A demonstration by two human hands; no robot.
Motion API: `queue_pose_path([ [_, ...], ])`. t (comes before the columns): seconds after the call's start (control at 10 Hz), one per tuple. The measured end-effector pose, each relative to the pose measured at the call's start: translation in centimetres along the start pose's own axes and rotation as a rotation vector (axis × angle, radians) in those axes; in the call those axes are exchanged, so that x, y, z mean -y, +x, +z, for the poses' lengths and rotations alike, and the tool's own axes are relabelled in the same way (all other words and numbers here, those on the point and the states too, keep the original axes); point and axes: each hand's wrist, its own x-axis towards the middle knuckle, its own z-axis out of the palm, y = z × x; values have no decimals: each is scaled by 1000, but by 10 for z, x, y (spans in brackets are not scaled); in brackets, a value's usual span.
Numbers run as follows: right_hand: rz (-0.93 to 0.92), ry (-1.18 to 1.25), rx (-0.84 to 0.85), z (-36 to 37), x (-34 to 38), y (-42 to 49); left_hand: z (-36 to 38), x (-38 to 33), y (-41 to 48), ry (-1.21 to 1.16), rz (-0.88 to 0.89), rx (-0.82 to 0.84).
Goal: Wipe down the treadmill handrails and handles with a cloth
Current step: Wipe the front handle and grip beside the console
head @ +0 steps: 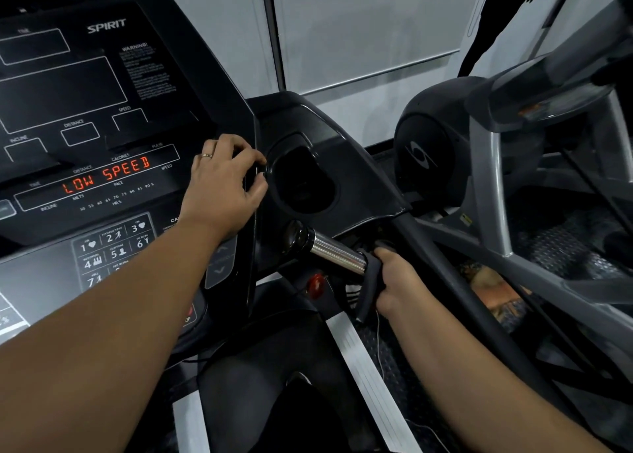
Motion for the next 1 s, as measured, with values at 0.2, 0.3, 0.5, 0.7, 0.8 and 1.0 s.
queue_pose_path([
  [0.2, 69, -50, 68, 5, 21, 1, 1, 1, 0, 1, -1, -7],
  [0.3, 101, 26, 152, 0, 24, -1, 0, 1, 0, 1, -2, -7],
  [0.5, 82, 243, 184, -4, 14, -5, 0, 1, 0, 1, -3, -2],
  [0.7, 79, 99, 125, 3, 18, -10, -1, 1, 0, 2, -7, 0],
  [0.8, 87, 87, 79, 8, 10, -11, -1, 0, 0, 6, -5, -1],
  [1.0, 91, 73, 61, 10, 5, -10, -1, 0, 0, 2, -3, -6],
])
